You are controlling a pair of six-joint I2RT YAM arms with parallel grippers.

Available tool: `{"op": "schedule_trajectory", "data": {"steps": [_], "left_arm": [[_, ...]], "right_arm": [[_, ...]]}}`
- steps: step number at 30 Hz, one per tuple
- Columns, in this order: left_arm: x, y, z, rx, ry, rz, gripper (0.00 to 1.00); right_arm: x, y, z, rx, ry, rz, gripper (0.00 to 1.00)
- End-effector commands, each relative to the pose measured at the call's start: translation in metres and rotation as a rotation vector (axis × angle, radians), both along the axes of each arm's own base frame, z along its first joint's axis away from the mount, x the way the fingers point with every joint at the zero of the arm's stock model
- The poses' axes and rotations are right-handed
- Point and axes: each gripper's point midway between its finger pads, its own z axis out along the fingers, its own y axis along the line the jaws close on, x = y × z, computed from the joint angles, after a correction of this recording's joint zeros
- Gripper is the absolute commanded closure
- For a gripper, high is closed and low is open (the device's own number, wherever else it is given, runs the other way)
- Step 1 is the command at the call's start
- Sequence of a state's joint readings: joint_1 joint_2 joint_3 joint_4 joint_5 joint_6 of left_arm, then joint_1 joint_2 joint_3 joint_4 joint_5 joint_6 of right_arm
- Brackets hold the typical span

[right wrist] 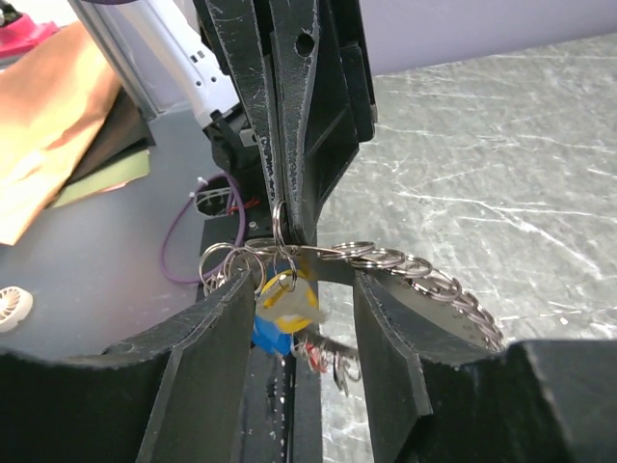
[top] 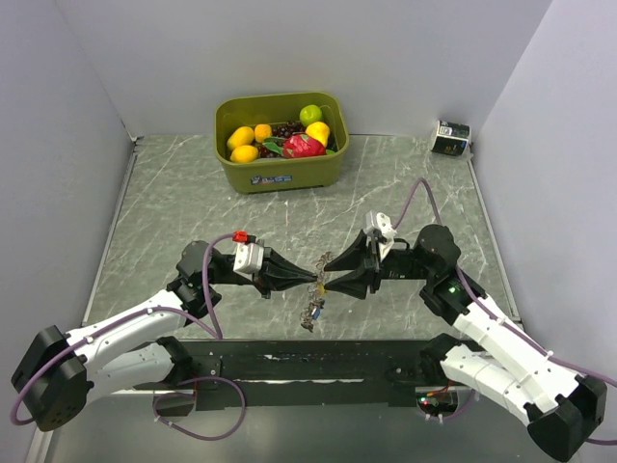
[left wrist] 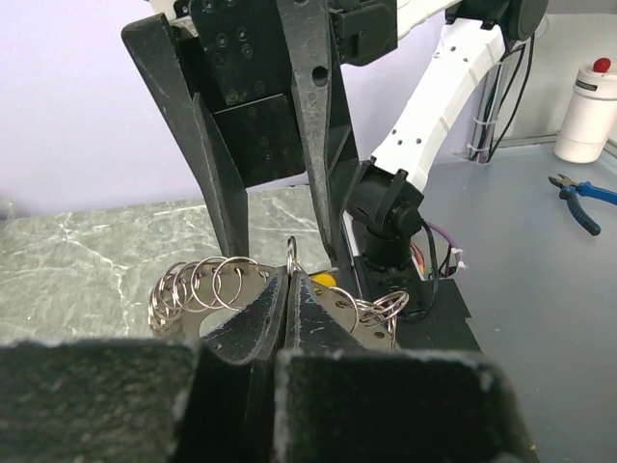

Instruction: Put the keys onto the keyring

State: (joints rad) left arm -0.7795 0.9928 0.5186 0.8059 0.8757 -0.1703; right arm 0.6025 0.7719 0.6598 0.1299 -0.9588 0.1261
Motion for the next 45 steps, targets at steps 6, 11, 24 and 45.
{"op": "schedule_trajectory", "data": {"steps": [6, 11, 24, 45], "left_arm": [[-0.004, 0.001, 0.035, -0.089, -0.094, -0.015, 0.99], [-0.003, 0.0, 0.035, -0.081, -0.1, -0.014, 0.99], [-0.003, 0.0, 0.034, -0.078, -0.1, -0.019, 0.99], [-0.004, 0.001, 0.037, -0.089, -0.107, -0.016, 0.99]], "right_arm": [[-0.007, 0.003, 0.028, 0.065, -0.056, 0.037, 0.54], [-0.005, -0.004, 0.031, 0.06, -0.092, -0.018, 0.47], [-0.006, -0.003, 0.042, 0.08, -0.109, -0.024, 0.44], [-0.009, 0.012, 0.021, 0.045, -0.049, 0.033, 0.63]]}}
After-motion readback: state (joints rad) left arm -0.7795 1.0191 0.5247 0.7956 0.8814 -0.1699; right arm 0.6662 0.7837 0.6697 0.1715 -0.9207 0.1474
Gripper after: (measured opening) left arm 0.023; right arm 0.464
